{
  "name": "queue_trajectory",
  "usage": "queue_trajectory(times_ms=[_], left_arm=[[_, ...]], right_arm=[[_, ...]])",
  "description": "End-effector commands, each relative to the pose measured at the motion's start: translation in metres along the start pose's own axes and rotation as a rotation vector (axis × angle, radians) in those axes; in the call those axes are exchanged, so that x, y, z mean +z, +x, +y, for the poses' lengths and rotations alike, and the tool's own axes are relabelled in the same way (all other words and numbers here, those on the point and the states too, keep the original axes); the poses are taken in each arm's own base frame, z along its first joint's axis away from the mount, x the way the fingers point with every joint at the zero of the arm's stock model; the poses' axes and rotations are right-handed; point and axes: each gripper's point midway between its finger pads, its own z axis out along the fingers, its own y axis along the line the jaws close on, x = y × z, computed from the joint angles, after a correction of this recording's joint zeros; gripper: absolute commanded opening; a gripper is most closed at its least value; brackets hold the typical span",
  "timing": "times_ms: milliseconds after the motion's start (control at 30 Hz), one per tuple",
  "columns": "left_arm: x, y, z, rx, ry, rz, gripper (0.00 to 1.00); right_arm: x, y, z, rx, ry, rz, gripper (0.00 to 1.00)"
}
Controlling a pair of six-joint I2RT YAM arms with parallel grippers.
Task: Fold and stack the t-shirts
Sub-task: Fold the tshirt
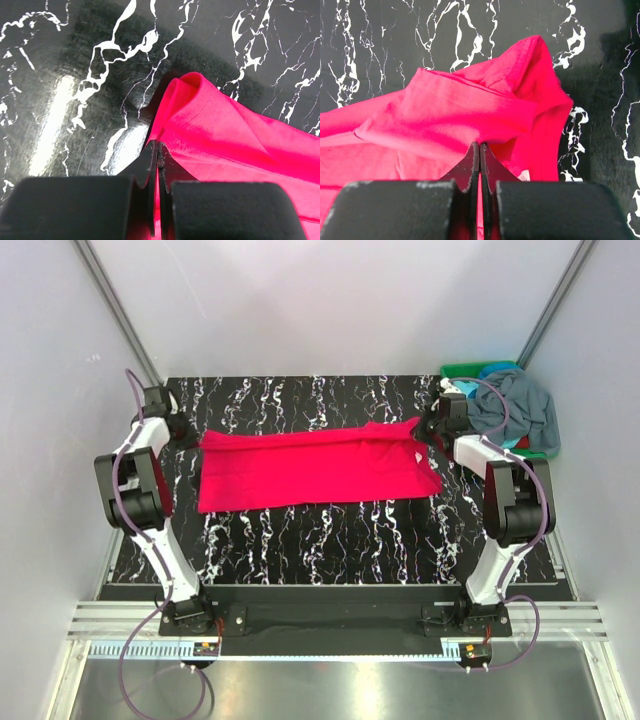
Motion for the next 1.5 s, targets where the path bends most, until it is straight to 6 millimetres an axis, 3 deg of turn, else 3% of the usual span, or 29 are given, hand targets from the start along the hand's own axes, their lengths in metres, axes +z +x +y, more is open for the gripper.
queue_trajectory(times_ms=[0, 167, 267, 367, 400, 533, 700, 900, 967, 1033, 1067, 1100, 1167, 1200, 1333, 1467], left_arm=[[-0.023, -0.021, 0.005, 0.021, -0.032, -0.083, 0.0], [-0.034, -0.026, -0.002, 0.0, -0.01, -0.098, 0.0], [-0.039, -0.022, -0.001, -0.023, -0.021, -0.09, 0.0], [-0.041, -0.009, 0.002, -0.031, -0.026, -0.069, 0.0], [-0.041, -0.006, 0.004, -0.03, -0.036, -0.064, 0.0], [-0.037, 0.015, 0.017, -0.034, -0.082, -0.027, 0.0], [-0.021, 0.041, 0.029, -0.029, -0.129, 0.056, 0.0], [-0.02, 0.051, 0.032, -0.007, -0.155, 0.081, 0.0], [-0.021, 0.055, 0.032, -0.006, -0.159, 0.094, 0.07], [-0.023, 0.053, 0.038, -0.003, -0.189, 0.084, 0.23], [-0.027, 0.052, 0.036, 0.0, -0.19, 0.077, 0.32], [-0.03, 0.05, 0.037, 0.001, -0.2, 0.068, 0.36], [-0.041, 0.043, 0.035, 0.0, -0.204, 0.034, 0.44], [-0.047, 0.039, 0.038, -0.005, -0.229, 0.015, 0.46], [-0.067, 0.021, 0.034, -0.02, -0.235, -0.053, 0.49], [-0.071, 0.004, -0.009, 0.009, -0.073, -0.101, 0.49]], right_arm=[[-0.02, -0.049, 0.016, -0.01, -0.038, -0.143, 0.0], [-0.034, -0.071, 0.029, -0.025, -0.067, -0.192, 0.0], [-0.038, -0.07, 0.032, -0.02, -0.079, -0.189, 0.0], [-0.04, -0.056, 0.029, 0.005, -0.076, -0.164, 0.0], [-0.039, -0.043, 0.024, 0.016, -0.07, -0.139, 0.0], [-0.041, -0.03, 0.021, 0.038, -0.079, -0.131, 0.0], [-0.032, -0.001, 0.009, 0.049, -0.052, -0.066, 0.0], [-0.031, 0.015, 0.002, 0.054, -0.038, -0.036, 0.0], [-0.034, 0.015, 0.004, 0.052, -0.041, -0.041, 0.0], [-0.037, 0.017, 0.005, 0.051, -0.054, -0.034, 0.03], [-0.041, 0.014, 0.008, 0.049, -0.062, -0.044, 0.07], [-0.044, 0.016, 0.01, 0.048, -0.073, -0.033, 0.16], [-0.053, 0.012, 0.015, 0.042, -0.086, -0.033, 0.23], [-0.058, 0.013, 0.016, 0.045, -0.086, -0.016, 0.3], [-0.077, 0.008, 0.019, 0.103, -0.063, -0.017, 0.35], [-0.093, 0.0, 0.03, 0.139, -0.089, -0.025, 0.36]])
